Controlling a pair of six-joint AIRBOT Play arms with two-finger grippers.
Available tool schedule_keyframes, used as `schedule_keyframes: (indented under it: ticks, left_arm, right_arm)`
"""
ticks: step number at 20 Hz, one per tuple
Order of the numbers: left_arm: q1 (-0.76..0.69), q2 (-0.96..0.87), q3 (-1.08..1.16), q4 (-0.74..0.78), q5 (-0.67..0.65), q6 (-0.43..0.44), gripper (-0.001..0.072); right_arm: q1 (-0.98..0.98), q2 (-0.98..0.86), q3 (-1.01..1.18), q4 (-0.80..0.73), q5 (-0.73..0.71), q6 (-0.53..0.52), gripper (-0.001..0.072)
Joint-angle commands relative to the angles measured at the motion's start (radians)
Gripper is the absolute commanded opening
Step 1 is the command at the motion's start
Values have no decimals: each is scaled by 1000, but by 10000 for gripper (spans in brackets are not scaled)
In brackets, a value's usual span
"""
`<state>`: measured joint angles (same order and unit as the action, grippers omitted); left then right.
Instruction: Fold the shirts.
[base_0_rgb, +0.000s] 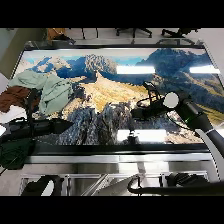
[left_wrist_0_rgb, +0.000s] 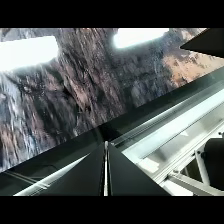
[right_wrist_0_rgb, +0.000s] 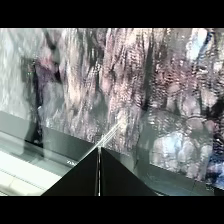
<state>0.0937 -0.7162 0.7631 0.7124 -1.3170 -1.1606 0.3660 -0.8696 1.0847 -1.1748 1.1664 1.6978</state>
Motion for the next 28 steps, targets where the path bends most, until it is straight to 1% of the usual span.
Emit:
schedule_keyframes:
  ticks: [1, 12, 14, 16, 20, 22, 23, 25, 26, 27, 28]
  left_arm:
    - [0, 3, -5, 0, 1, 1, 17]
    - [0, 2, -5, 0, 0, 1, 17]
    - [0, 2, -5, -9, 24, 1, 18]
    - [0, 2, -5, -28, 74, -8, 17]
    - [0, 2, -5, -35, 117, -12, 17]
    - [0, -3, -2, -33, 144, -16, 17]
    - [2, -18, 13, -20, 159, -20, 18]
    - [34, -82, 95, 49, 143, -27, 22]
    - [58, -126, 151, 83, 135, -27, 146]
    - [84, -177, 216, 130, 141, -27, 492]
    - [116, -231, 283, 190, 161, -26, 620]
  right_arm:
    - [1, 0, -2, 1, 1, 0, 20]
    - [1, -5, -3, 0, 4, 0, 20]
    - [1, -6, -3, 1, -3, 0, 20]
    - [1, -6, -3, 1, -46, 0, 20]
    - [1, -8, -3, 1, -61, 0, 20]
    - [1, -23, -3, 0, -100, 0, 21]
    - [1, -34, -3, 0, -140, 0, 21]
    - [1, -58, -3, 0, -209, 0, 20]
    - [0, -71, -3, 0, -231, -1, 20]
    - [-2, -87, -3, -2, -249, -2, 20]
    - [-4, -103, -3, -4, -254, -18, 20]
